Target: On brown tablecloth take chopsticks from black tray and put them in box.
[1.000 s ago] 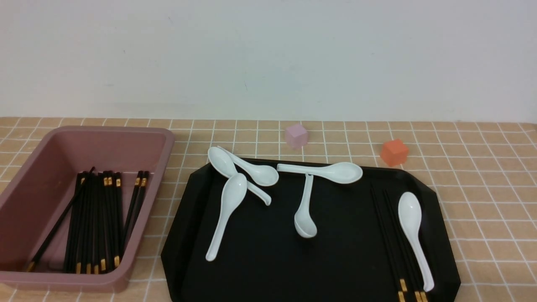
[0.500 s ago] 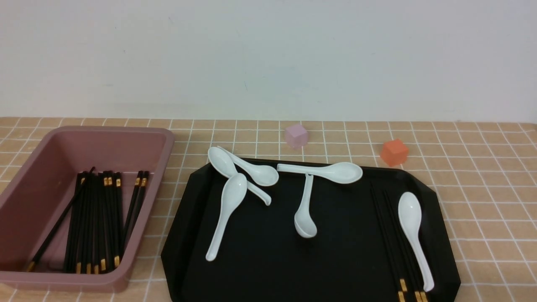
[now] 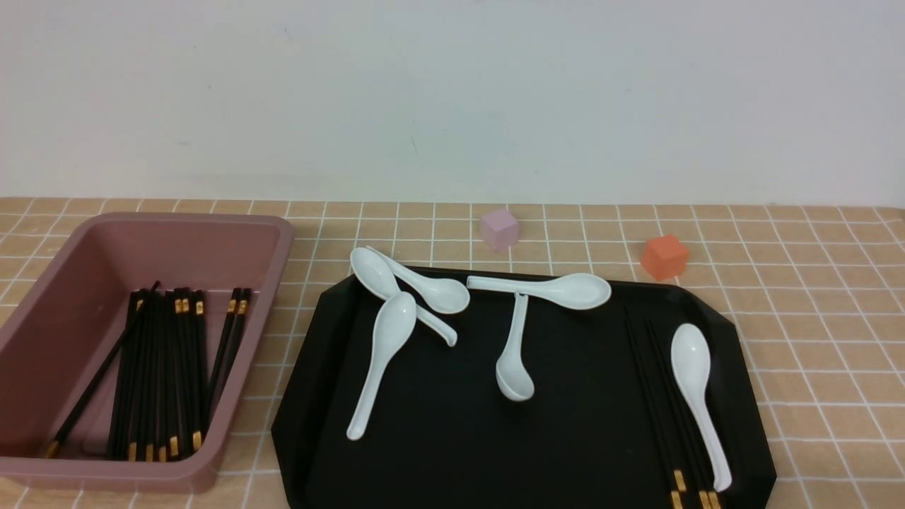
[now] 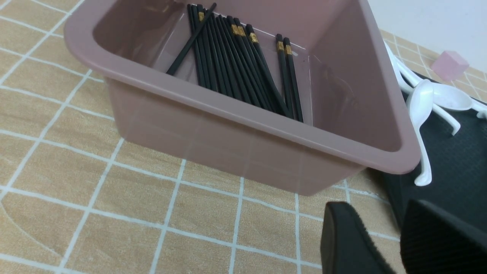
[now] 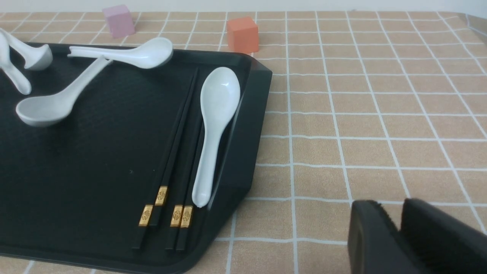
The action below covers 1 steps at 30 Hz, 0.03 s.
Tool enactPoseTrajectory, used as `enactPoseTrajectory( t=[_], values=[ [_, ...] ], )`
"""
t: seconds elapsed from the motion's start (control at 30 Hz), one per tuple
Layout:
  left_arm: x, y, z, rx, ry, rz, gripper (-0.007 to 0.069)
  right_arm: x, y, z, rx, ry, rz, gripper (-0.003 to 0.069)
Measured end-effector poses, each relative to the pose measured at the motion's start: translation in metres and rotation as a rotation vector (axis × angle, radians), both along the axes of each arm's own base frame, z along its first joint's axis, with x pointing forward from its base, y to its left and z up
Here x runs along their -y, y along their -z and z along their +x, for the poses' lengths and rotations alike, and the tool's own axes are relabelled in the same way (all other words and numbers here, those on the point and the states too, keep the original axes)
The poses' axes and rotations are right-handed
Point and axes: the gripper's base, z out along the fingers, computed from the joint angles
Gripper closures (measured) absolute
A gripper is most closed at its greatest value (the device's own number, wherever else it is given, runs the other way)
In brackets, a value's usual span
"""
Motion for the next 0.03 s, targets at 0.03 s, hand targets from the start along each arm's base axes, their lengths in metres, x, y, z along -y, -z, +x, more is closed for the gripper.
enactPoseTrajectory(
  t=[0.03],
  values=[
    [0.0000, 0.0000, 0.0000, 0.000, 0.000, 0.000, 0.0386, 0.0000, 0.0000, 0.0000, 0.000, 0.000, 0.000, 0.0513]
  ],
)
